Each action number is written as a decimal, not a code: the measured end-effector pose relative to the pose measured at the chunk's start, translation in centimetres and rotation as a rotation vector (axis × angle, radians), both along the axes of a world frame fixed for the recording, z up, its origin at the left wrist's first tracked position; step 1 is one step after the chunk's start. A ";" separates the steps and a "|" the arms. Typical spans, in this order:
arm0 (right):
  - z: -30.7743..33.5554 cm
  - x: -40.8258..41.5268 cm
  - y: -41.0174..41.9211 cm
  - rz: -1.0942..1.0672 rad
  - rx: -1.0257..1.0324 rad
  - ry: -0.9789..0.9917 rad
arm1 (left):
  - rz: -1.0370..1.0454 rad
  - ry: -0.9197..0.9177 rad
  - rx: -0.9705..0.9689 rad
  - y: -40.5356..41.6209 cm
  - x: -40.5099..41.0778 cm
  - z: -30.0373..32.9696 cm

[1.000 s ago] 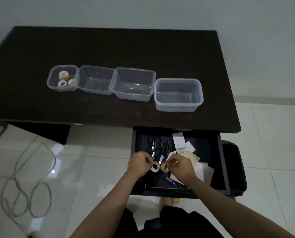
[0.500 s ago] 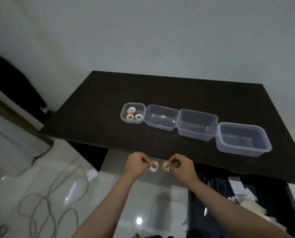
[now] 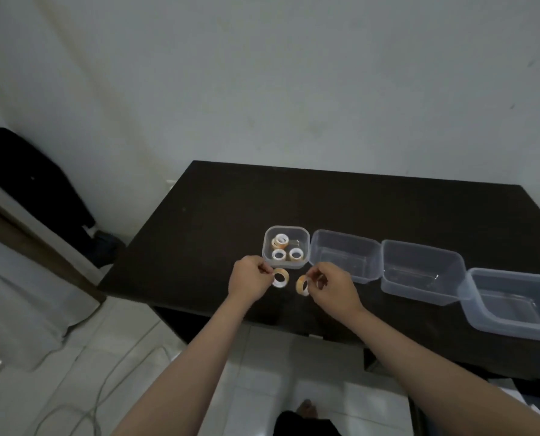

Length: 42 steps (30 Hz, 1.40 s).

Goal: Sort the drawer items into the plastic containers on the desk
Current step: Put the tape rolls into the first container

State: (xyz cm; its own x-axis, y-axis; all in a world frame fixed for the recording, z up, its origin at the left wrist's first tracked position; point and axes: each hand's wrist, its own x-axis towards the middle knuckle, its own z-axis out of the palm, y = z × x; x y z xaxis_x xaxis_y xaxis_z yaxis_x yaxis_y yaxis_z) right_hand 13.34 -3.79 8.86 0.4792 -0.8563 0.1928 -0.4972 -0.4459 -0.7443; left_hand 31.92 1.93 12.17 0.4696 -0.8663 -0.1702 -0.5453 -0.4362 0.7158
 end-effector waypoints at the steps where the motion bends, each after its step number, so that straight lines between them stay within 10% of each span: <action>1: 0.1 0.6 -1.1 -0.013 -0.018 -0.006 | -0.015 -0.008 -0.008 -1.2 0.5 0.1; 20: -2.2 7.9 -15.8 0.251 -0.084 0.302 | -0.225 -0.024 0.059 -12.9 3.8 -5.6; 42: -2.4 0.3 -1.5 0.044 -0.183 0.086 | -0.089 0.020 -0.300 1.7 -2.8 -6.5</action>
